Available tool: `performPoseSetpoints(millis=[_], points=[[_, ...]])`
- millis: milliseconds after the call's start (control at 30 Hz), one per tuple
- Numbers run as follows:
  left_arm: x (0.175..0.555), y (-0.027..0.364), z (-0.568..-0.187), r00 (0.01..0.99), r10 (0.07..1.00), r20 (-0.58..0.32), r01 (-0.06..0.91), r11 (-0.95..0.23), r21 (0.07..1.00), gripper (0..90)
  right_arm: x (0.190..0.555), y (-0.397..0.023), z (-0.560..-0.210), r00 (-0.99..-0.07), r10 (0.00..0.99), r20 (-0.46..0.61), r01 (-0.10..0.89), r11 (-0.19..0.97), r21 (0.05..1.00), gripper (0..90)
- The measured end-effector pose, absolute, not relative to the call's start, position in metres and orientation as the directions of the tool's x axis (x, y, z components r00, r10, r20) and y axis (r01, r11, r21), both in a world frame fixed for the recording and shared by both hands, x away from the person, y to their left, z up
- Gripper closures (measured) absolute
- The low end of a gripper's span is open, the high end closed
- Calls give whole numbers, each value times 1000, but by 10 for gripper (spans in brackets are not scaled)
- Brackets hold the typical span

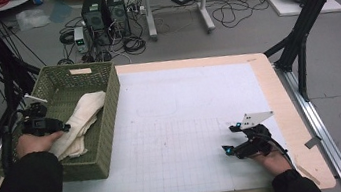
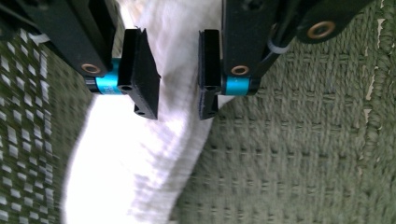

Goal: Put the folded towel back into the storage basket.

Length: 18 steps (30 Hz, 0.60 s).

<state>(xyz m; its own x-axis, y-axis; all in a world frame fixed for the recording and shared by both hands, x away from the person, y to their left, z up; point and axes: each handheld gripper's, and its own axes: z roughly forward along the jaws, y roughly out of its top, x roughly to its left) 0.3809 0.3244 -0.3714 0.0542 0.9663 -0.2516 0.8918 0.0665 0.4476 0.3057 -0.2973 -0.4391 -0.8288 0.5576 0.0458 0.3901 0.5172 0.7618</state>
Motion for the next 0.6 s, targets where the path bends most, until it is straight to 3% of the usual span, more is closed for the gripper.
performPoseSetpoints(millis=[300, 600], points=[[371, 318, -364, 231, 940, -252, 887, -97, 452, 674, 307, -296, -441, -831, 555, 45, 390, 522, 759, 182], [375, 317, -369, 212, 952, -222, 916, -114, 384, 613, 307, -298, -440, -829, 557, 44, 389, 519, 761, 182]])
